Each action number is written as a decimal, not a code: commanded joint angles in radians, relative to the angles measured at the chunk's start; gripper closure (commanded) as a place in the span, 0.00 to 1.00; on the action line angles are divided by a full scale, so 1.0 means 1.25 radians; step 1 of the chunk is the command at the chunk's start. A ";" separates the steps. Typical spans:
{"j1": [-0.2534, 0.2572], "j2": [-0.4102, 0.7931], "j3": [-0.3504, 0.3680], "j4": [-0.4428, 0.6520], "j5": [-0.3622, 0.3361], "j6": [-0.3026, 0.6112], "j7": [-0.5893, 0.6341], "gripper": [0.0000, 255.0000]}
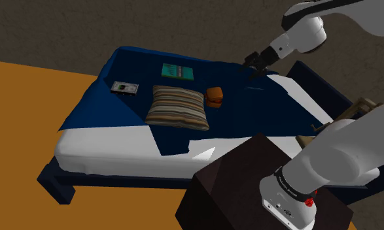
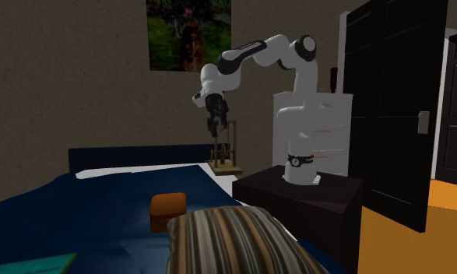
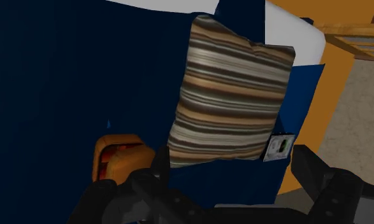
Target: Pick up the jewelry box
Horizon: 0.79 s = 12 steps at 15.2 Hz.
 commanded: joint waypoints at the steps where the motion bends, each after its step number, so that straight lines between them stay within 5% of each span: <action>1: 0.019 0.080 -0.042 0.034 0.087 -0.003 -0.067 0.00; 6: 0.004 0.302 -0.092 0.126 0.320 -0.074 -0.233 0.00; 12: -0.104 0.553 -0.045 0.258 0.543 -0.193 -0.344 0.00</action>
